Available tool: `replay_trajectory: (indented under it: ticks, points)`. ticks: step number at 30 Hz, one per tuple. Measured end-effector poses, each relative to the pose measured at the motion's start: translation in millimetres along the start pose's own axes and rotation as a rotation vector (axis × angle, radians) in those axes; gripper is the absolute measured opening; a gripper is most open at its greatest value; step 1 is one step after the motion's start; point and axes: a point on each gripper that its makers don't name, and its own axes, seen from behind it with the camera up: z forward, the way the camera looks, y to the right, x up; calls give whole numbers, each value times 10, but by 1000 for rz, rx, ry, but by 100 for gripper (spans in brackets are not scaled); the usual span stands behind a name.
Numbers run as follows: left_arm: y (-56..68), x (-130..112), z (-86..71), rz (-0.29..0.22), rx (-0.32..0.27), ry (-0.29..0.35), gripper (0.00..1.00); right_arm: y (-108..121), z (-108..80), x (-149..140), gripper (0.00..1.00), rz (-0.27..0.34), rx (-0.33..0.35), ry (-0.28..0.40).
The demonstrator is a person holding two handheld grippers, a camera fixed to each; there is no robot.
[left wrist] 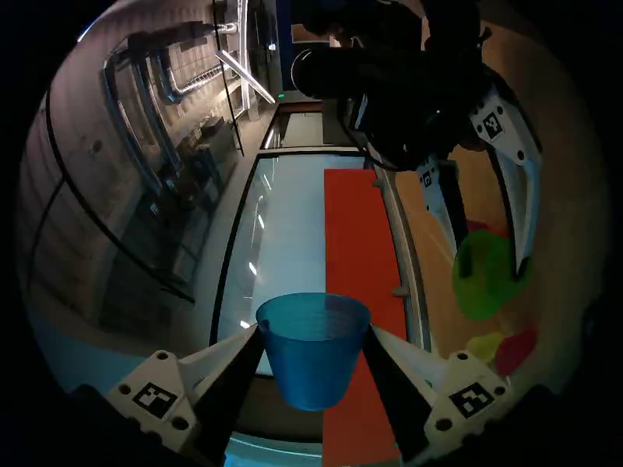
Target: Pour water
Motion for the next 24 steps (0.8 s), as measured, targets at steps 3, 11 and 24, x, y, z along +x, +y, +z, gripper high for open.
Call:
replay_trajectory:
  ticks: [3, 11, 24]
  points:
    - [0, -8, 2, -16, 0, 2, 85, -3, -3, 0, 90, 0, 0, 0]
    - [-11, -50, 24, -100, 3, 7, 85, 4, -12, 13, 90, -1, -4, 3]
    - [-36, -156, 29, -358, 19, 4, 84, 10, -22, 33, 90, -3, -9, 7]
